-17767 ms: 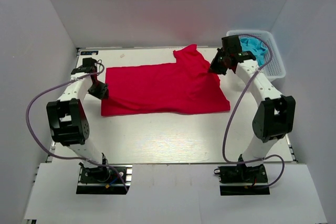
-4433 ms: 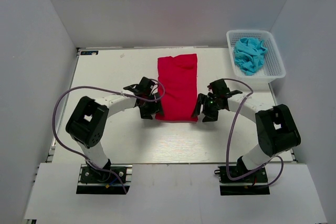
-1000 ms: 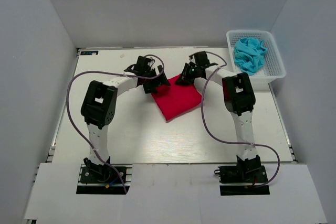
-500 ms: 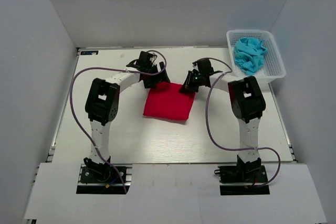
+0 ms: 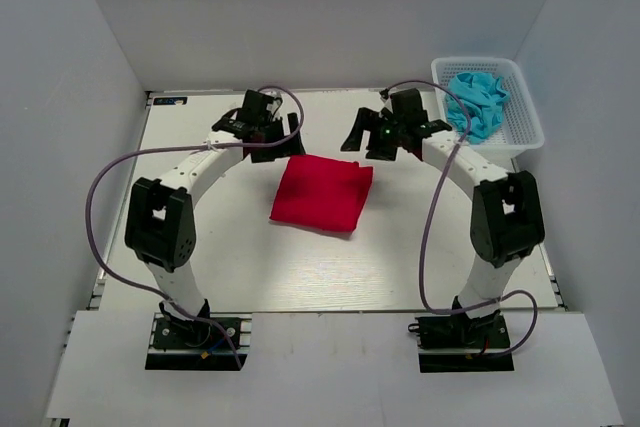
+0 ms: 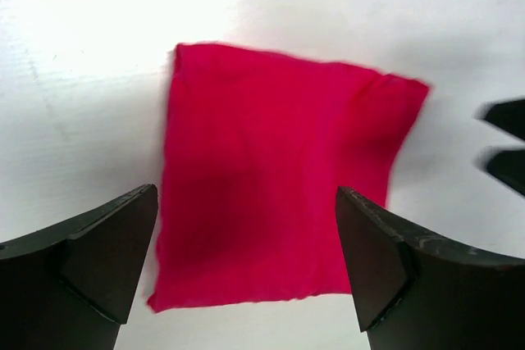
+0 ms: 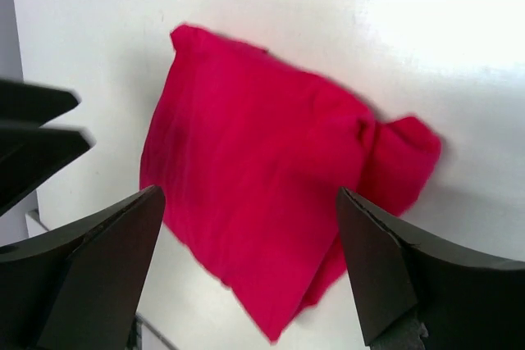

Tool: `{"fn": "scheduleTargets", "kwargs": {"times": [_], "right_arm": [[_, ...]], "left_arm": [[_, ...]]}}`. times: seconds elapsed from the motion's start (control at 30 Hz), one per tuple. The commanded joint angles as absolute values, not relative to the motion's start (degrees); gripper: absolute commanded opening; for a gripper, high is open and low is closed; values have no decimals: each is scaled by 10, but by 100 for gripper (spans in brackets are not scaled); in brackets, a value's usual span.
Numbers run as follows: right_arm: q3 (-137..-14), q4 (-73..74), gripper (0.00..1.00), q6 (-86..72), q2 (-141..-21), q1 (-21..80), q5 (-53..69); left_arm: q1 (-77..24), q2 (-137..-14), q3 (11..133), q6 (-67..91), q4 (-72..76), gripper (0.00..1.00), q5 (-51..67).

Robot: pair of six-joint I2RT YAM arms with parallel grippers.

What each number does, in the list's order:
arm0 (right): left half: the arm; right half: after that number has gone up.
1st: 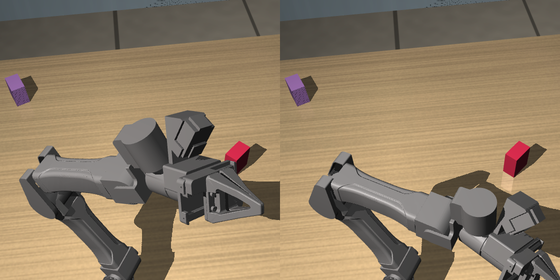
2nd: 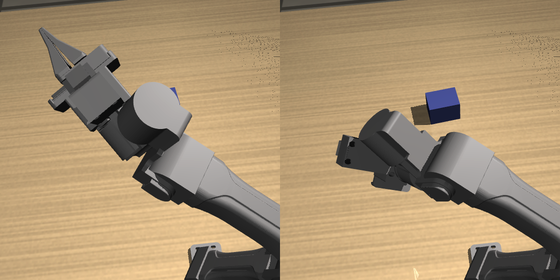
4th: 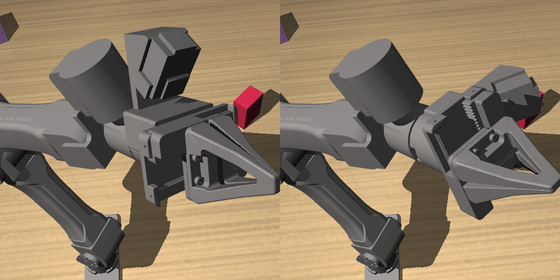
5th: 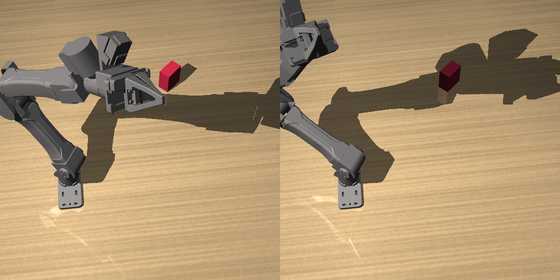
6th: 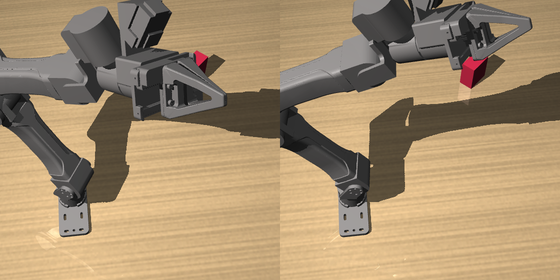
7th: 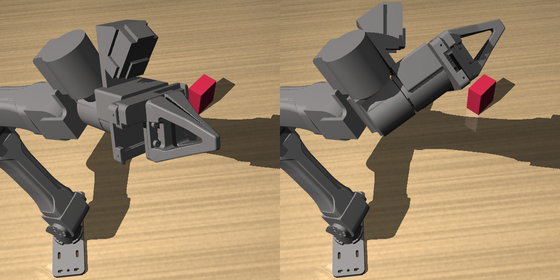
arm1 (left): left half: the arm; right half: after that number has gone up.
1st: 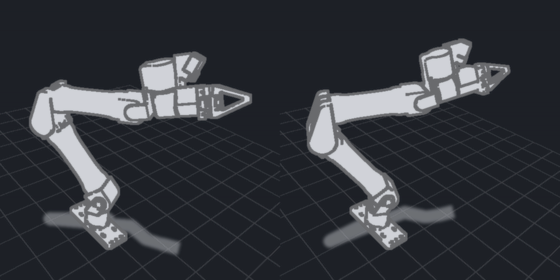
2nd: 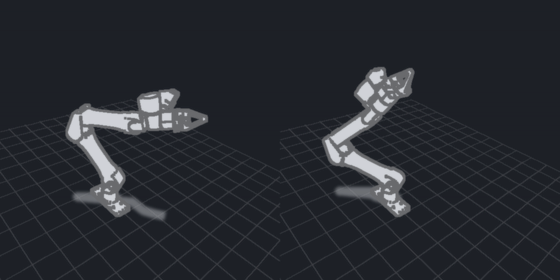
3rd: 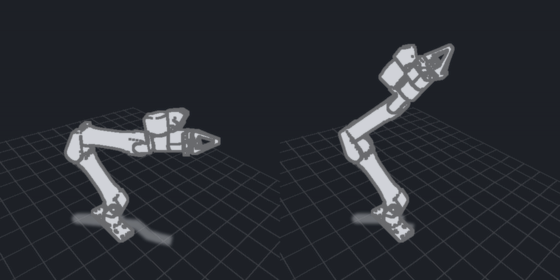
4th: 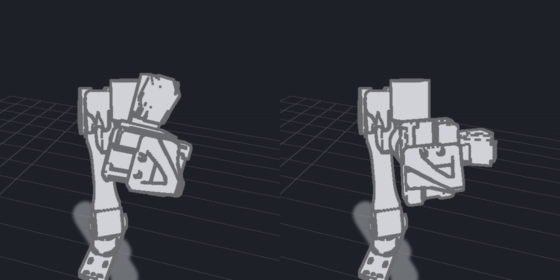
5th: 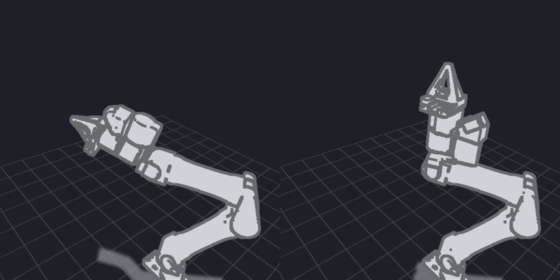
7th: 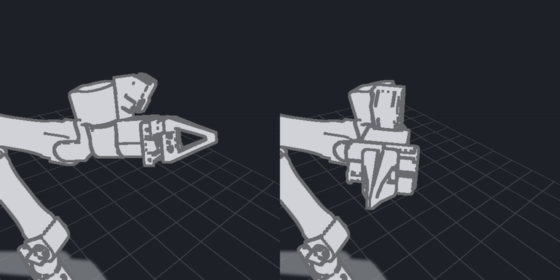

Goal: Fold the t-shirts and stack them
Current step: Fold the long partially folded tshirt into a neat square, then put the neatly folded tshirt into the corner of the board with the right arm

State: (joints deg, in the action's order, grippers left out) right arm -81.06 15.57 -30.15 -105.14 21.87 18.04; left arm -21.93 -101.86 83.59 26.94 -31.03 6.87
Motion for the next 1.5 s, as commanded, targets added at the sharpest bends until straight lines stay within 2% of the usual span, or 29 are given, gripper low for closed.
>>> {"fn": "scheduleTargets", "kwargs": {"times": [0.0,0.13,0.23,0.37,0.43,0.47,0.53,0.57,0.63,0.7,1.0,1.17,1.27,1.47], "right_arm": [[-777,192,90,-281,-992,217,174],[-740,214,90,-261,-919,220,154],[-739,250,90,-242,-897,217,142],[-743,284,90,-213,-870,217,130],[-739,294,90,-212,-866,217,121],[-737,294,90,-212,-860,218,120],[-730,296,90,-213,-855,217,111],[-730,295,90,-214,-849,218,103],[-732,294,90,-214,-846,217,88],[-736,296,90,-214,-843,215,77],[-760,290,90,-219,-869,205,44],[-795,282,90,-218,-910,201,67],[-815,269,90,-220,-931,198,69],[-883,276,90,-221,-989,192,79]], "left_arm": [[-224,-1043,812,217,-374,98,44],[-230,-1092,824,202,-407,87,57],[-236,-1112,824,196,-412,82,30],[-251,-1142,818,175,-404,70,58],[-259,-1164,813,175,-404,61,42],[-266,-1173,813,175,-404,48,36],[-272,-1194,819,175,-410,33,30],[-272,-1194,819,175,-410,21,30],[-272,-1199,837,175,-418,14,10],[-265,-1199,857,175,-440,0,-32],[-193,-1197,1029,121,-483,0,-228],[-123,-1204,1059,65,-462,0,-302],[-85,-1213,1080,42,-428,0,-301],[17,-1302,1222,-16,-380,0,-307]]}}
